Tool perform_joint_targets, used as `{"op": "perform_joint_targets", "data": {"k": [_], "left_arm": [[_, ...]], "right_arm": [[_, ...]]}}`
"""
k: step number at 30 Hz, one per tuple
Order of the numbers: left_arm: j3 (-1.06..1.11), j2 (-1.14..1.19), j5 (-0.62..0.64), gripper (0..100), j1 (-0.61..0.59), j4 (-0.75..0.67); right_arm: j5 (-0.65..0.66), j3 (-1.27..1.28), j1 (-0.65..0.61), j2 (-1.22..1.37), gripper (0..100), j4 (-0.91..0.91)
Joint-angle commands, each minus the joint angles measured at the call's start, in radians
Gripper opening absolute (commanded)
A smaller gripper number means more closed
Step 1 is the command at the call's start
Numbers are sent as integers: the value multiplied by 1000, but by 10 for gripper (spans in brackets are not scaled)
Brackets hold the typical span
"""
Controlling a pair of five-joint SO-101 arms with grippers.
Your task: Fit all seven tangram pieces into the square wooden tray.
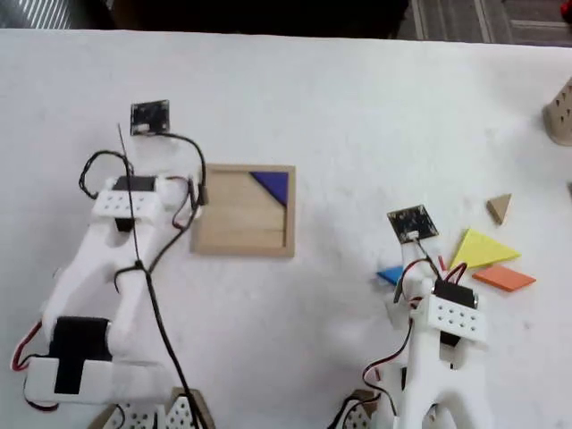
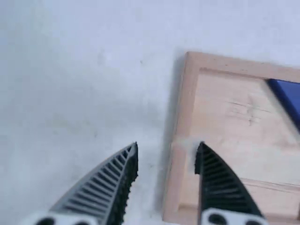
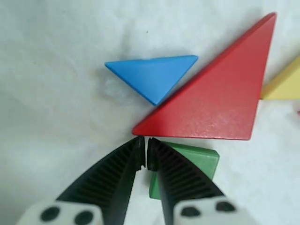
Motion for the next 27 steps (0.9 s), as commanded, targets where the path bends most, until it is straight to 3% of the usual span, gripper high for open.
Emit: {"op": "perform_joint_targets", "data": {"k": [1, 6, 11, 18, 27], "left_arm": [[5, -50, -8, 220, -18, -55], [11, -45, -11, 218, -12, -89], [-48, 61, -144, 218, -12, -89], [-235, 242, -149, 215, -16, 23], [-244, 249, -149, 214, -12, 40]], "right_arm": [[15, -3, 1, -16, 19, -8], [15, -3, 1, -16, 19, -8], [14, -3, 1, -16, 19, -8], [14, -3, 1, -16, 19, -8], [14, -3, 1, -16, 19, -8]]}}
